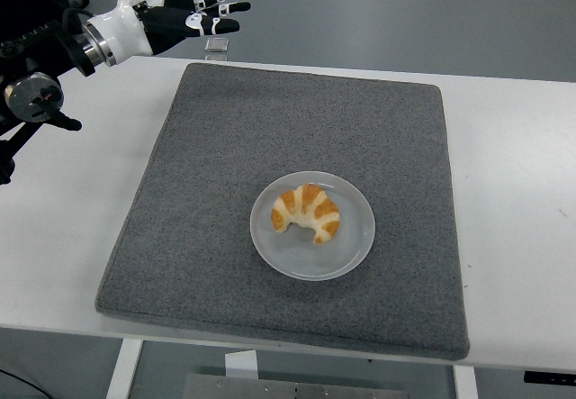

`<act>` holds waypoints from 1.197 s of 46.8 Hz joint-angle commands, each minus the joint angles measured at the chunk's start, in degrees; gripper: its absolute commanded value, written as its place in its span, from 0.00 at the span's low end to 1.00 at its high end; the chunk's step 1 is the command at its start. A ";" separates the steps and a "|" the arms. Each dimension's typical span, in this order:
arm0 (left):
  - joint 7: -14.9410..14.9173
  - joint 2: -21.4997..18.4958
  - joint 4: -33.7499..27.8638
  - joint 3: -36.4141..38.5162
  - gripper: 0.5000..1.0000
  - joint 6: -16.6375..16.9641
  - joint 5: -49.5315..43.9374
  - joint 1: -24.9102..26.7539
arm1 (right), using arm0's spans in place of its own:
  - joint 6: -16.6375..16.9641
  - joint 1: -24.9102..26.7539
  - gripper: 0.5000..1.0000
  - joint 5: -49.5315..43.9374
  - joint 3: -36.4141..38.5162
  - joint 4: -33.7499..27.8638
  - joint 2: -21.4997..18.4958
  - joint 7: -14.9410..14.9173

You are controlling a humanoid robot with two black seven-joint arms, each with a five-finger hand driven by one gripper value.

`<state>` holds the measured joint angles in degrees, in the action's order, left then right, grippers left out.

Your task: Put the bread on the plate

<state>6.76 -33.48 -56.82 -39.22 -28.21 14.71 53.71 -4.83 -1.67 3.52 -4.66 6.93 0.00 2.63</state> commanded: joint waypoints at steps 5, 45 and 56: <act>-7.98 0.69 5.75 -0.06 1.00 -2.29 -12.32 1.04 | 0.00 0.00 0.90 0.00 0.00 0.02 0.00 0.00; -14.76 3.95 14.55 0.03 1.00 1.22 -35.97 -0.54 | 0.61 0.00 0.90 0.00 0.00 0.72 0.00 0.00; -14.76 5.26 14.72 0.20 1.00 2.02 -37.47 -0.71 | 0.79 0.17 0.90 0.18 0.09 0.81 0.00 0.09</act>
<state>-8.00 -28.57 -42.17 -39.13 -26.22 -22.74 53.10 -4.04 -1.53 3.60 -4.59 7.74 0.00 2.63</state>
